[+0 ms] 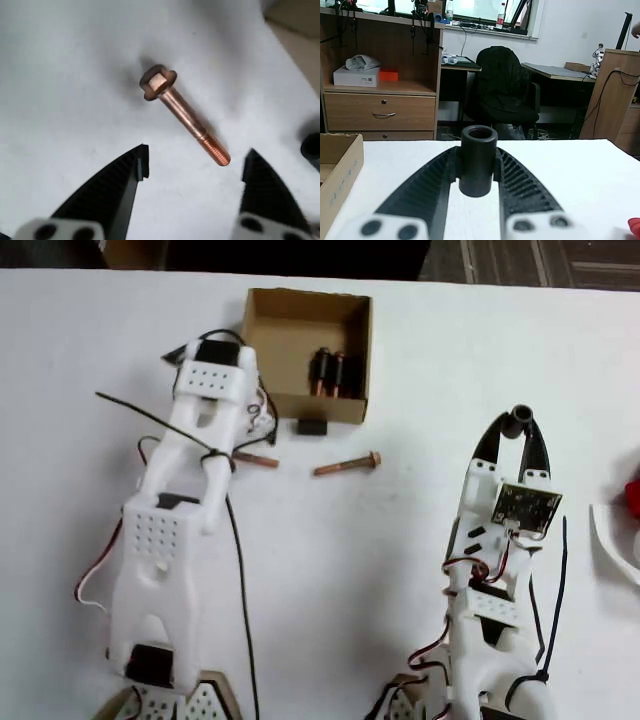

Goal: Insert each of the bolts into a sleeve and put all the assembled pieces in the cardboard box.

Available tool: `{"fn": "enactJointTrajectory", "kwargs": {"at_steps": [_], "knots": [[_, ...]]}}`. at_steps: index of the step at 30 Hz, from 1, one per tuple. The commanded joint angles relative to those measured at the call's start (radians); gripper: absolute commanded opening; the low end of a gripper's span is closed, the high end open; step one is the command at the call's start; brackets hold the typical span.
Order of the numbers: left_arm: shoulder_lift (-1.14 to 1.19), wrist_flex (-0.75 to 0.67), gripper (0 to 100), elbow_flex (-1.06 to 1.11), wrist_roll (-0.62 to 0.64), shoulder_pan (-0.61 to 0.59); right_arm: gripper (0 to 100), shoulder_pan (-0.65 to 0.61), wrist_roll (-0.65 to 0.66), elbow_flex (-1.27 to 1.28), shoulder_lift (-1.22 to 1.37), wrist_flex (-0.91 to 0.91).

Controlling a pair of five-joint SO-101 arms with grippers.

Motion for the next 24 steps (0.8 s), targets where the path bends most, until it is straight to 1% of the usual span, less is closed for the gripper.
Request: {"fn": "enactJointTrajectory", "kwargs": {"at_steps": [1, 6, 10, 16, 21, 24], "knots": [[-0.058, -0.021, 40, -0.036, 0.074, 0.012, 2.0, 0.005, 0.005, -0.008, -0.039, -0.027], [-0.057, -0.031, 40, -0.028, 0.207, 0.012, 2.0, 0.008, 0.005, -0.008, -0.039, -0.027], [-0.057, -0.018, 40, -0.025, 0.282, 0.012, 2.0, 0.01, 0.005, -0.008, -0.039, -0.027], [-0.055, 0.014, 40, -0.019, 0.288, -0.006, 2.0, 0.012, 0.008, -0.008, -0.039, -0.027], [-0.055, -0.037, 40, 0.091, 0.284, -0.072, 2.0, 0.012, 0.008, -0.008, -0.039, -0.027], [-0.055, -0.078, 40, 0.131, 0.265, -0.091, 2.0, 0.01, 0.008, -0.008, -0.039, -0.027]]}}
